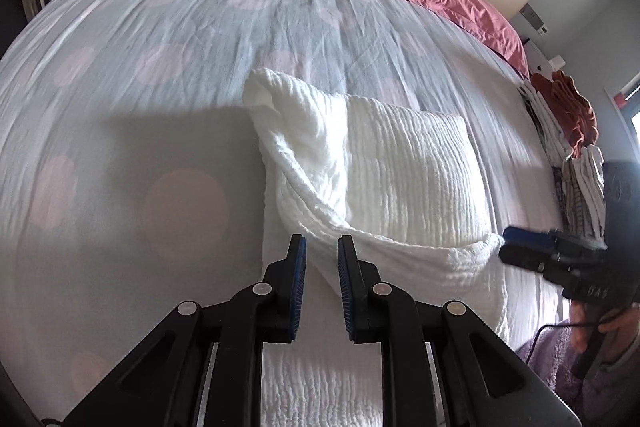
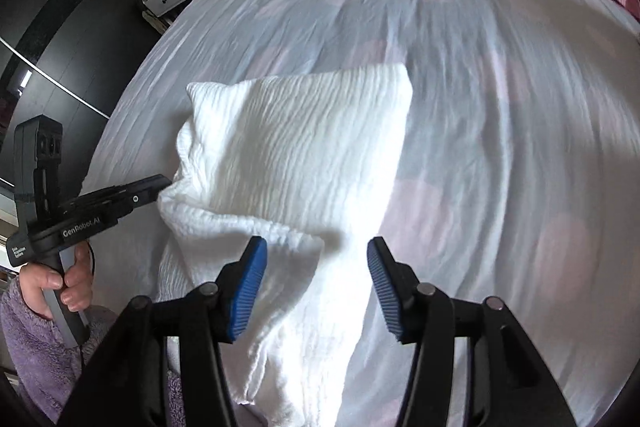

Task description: Fold clothes

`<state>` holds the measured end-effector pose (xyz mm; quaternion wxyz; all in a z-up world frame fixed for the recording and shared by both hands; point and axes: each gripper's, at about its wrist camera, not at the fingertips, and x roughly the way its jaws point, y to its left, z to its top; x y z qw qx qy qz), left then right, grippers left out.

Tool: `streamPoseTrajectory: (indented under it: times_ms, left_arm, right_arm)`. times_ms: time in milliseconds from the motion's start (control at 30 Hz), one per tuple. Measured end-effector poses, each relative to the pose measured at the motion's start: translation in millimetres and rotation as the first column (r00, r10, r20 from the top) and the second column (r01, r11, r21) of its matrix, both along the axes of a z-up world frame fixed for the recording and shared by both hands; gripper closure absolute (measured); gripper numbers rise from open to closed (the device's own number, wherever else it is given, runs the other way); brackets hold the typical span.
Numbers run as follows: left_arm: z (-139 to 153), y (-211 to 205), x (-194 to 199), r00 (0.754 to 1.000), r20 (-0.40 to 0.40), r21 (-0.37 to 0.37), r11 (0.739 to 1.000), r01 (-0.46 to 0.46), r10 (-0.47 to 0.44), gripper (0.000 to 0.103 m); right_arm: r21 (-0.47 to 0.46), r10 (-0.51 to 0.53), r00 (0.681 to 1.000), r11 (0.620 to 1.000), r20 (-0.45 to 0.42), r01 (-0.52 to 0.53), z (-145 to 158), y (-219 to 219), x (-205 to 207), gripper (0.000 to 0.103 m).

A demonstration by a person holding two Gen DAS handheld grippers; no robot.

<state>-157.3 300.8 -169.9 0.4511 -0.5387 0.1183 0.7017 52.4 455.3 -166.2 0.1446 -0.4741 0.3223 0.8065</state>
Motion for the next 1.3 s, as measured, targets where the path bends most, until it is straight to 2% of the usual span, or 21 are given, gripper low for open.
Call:
streamPoseTrajectory:
  times_ms: [33,100,200,333,467,700,833,900,1000,1100,1200,1300]
  left_arm:
    - [0,-1,0,1.0,0.005,0.003,1.0,0.001,-0.001,0.085]
    - [0,-2,-1,1.0,0.013,0.001,1.0,0.001,-0.001,0.085]
    - [0,-5,-4,1.0,0.013,-0.014,1.0,-0.021,0.021,0.085]
    - [2,-14,-8,0.997,0.016,-0.013,0.997,-0.076,0.076,0.085]
    - [5,-17,-5,0.997,0.008,0.009,0.997,-0.08,0.08,0.085]
    - [8,-11,4,0.999,-0.01,0.013,0.999,-0.033,0.033,0.085]
    - [7,-6,10,1.0,-0.021,0.005,1.0,-0.002,0.002,0.085]
    - [7,-3,12,1.0,-0.026,0.001,1.0,0.013,-0.013,0.085]
    - [4,-1,14,1.0,-0.023,-0.013,1.0,0.019,-0.019,0.085]
    - [1,0,14,1.0,-0.017,-0.029,0.999,0.017,-0.017,0.085]
    - [-3,-1,11,1.0,-0.012,-0.043,0.999,-0.006,0.005,0.085]
    - [-7,-6,4,0.999,0.013,-0.052,0.998,-0.044,0.045,0.085]
  right_arm:
    - [-0.015,0.001,1.0,1.0,-0.024,-0.002,-3,-3,3,0.056]
    - [-0.019,0.013,0.998,1.0,-0.065,-0.014,-3,-15,6,0.084]
    - [-0.016,0.06,0.992,0.998,-0.114,-0.062,4,-37,6,0.094]
    - [-0.035,0.147,0.977,0.987,-0.155,-0.154,12,-63,8,0.095]
    - [-0.05,0.233,0.959,0.969,-0.161,-0.244,5,-95,1,0.095]
    - [-0.116,0.346,0.923,0.923,-0.17,-0.367,-10,-136,8,0.095]
    - [-0.132,0.403,0.896,0.894,-0.185,-0.429,-5,-156,12,0.092]
    - [-0.097,0.409,0.89,0.896,-0.2,-0.433,6,-159,17,0.092]
    - [-0.041,0.358,0.902,0.925,-0.242,-0.378,25,-145,33,0.092]
    - [0.038,0.26,0.937,0.965,-0.233,-0.258,36,-115,45,0.091]
    - [0.084,0.13,0.974,0.99,-0.183,-0.117,28,-77,47,0.091]
    - [0.049,0.015,0.988,0.999,-0.152,-0.007,12,-41,38,0.091]
